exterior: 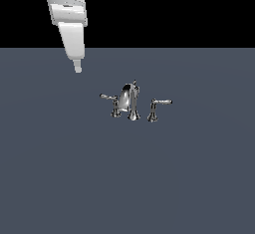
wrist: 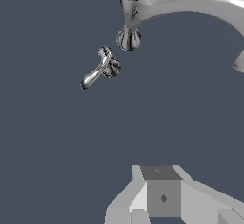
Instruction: Turn on the faucet by rotating a designated handle.
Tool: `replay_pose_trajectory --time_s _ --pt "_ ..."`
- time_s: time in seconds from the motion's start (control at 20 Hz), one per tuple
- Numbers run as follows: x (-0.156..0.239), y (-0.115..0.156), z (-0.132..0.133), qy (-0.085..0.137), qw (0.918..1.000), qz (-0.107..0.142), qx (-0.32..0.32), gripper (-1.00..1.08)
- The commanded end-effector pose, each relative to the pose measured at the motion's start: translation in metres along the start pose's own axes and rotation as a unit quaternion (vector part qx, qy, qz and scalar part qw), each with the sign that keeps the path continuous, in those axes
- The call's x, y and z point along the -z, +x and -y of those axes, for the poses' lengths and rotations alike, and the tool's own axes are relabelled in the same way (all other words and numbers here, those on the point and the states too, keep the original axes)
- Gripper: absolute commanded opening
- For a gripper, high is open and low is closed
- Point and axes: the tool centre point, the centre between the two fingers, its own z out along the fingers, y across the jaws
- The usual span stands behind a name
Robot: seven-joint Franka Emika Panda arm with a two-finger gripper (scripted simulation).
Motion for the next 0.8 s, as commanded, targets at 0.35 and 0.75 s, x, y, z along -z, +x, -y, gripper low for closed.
replay_pose_trajectory --time_s 0.35,0.75 --pt "-0.054 0.035 0.05 -0.003 0.9932 -0.003 -0.117 -1.0" --pt "-0.099 0.075 0.085 -0.005 0.9767 -0.005 -0.214 -1.0"
